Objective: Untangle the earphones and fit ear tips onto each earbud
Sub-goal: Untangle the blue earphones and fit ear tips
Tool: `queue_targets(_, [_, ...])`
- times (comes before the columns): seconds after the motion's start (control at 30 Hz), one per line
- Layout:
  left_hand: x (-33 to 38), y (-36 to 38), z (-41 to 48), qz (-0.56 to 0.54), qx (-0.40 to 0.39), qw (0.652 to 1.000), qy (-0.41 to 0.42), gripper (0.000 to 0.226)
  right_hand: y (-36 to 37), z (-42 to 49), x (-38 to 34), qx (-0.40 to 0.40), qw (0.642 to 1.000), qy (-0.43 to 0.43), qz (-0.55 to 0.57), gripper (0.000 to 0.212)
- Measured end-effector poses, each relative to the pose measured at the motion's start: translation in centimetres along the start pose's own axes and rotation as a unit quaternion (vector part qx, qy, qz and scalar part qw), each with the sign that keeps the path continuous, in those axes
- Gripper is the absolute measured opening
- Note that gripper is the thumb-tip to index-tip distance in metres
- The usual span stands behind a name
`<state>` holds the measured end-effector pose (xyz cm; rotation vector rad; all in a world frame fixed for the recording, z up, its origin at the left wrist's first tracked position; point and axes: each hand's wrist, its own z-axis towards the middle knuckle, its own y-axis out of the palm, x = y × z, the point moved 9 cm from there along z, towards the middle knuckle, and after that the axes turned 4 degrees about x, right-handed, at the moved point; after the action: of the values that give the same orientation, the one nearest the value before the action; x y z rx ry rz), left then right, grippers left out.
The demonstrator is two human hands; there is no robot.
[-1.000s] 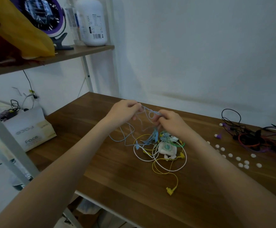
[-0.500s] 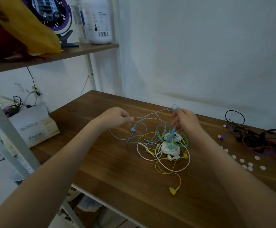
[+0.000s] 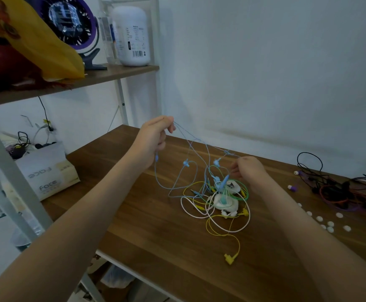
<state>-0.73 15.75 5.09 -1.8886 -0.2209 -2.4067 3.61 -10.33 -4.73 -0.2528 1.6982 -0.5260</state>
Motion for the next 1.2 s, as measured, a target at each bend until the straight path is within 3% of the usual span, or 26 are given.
queue_targets(0.13, [1.0, 0.2, -0.2, -0.002, 0.000, 1.000, 0.008, 0.035, -0.4, -0.3, -0.3, 0.004, 0.997, 0.003, 0.079, 0.035])
queue_targets(0.4, [1.5, 1.8, -0.5, -0.050, -0.009, 0.998, -0.035, 0.034, -1.6, -2.0, -3.6, 0.001, 0.989, -0.088, 0.119, 0.032])
queue_targets(0.53, [1.1, 2.0, -0.5, 0.075, 0.006, 0.994, -0.073, 0.031, -2.3, -2.7, -4.8, -0.004, 0.985, -0.107, 0.134, 0.037])
queue_targets(0.63, [1.3, 2.2, -0.8, 0.256, -0.024, 0.965, -0.045, 0.029, -2.3, -3.2, -5.6, -0.040, 0.979, -0.122, 0.161, 0.040])
queue_targets(0.73, [1.4, 3.5, -1.5, 0.351, -0.072, 0.934, -0.012, 0.040, -1.8, -3.4, -5.9, -0.083, 0.972, -0.116, 0.184, 0.042])
queue_targets(0.97, [0.5, 7.0, -2.8, 0.387, -0.185, 0.903, 0.007, 0.026, -1.5, -4.3, -6.2, -0.121, 0.962, -0.100, 0.223, 0.033])
queue_targets(1.2, [0.3, 9.4, -2.6, 0.384, -0.148, 0.910, 0.045, 0.016, -1.1, -5.4, -7.0, -0.155, 0.958, -0.132, 0.202, 0.025])
